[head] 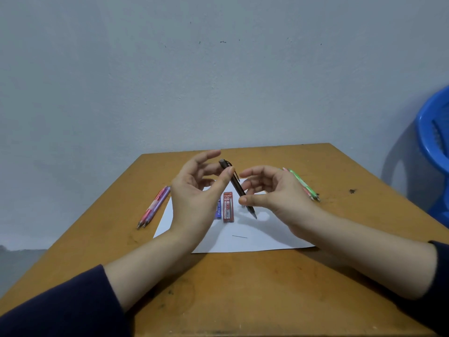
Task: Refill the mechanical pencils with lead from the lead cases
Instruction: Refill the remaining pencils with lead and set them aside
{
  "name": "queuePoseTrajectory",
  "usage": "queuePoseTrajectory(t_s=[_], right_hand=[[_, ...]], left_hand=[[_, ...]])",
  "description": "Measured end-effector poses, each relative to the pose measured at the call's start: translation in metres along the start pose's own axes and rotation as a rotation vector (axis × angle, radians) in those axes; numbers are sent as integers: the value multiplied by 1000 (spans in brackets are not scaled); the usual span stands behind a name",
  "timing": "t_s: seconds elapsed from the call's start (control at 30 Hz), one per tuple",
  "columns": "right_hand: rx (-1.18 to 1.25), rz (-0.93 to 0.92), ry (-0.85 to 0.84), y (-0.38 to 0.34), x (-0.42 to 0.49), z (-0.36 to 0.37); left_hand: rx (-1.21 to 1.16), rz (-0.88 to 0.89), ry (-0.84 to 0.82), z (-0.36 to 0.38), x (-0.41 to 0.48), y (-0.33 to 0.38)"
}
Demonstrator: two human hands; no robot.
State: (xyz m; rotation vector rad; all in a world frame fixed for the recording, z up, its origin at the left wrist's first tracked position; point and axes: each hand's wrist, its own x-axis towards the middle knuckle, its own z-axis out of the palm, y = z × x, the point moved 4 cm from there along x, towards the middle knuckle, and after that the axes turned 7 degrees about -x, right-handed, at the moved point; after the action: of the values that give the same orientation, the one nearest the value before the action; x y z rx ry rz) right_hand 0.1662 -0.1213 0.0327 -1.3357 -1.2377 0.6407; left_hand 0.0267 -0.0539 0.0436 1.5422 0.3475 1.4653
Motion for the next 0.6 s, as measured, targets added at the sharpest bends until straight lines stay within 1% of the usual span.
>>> queuePoseTrajectory(t_s=[0.07, 0.13, 0.23, 0.33, 0.6], right_hand=[[-115, -3, 4, 0, 3, -5], [-281, -18, 8, 1, 7, -10], [-583, -63, -4, 8, 14, -14], [-805, -88, -28, 16, 17, -15], [-988, -20, -112, 25, 19, -9]], left_hand=[[-27, 34, 41, -3, 2, 4], [-23, 60, 61, -5, 4, 5], [5, 82, 59, -6, 5, 5], [28, 80, 31, -4, 5, 2], [135, 99, -57, -2, 3, -4]])
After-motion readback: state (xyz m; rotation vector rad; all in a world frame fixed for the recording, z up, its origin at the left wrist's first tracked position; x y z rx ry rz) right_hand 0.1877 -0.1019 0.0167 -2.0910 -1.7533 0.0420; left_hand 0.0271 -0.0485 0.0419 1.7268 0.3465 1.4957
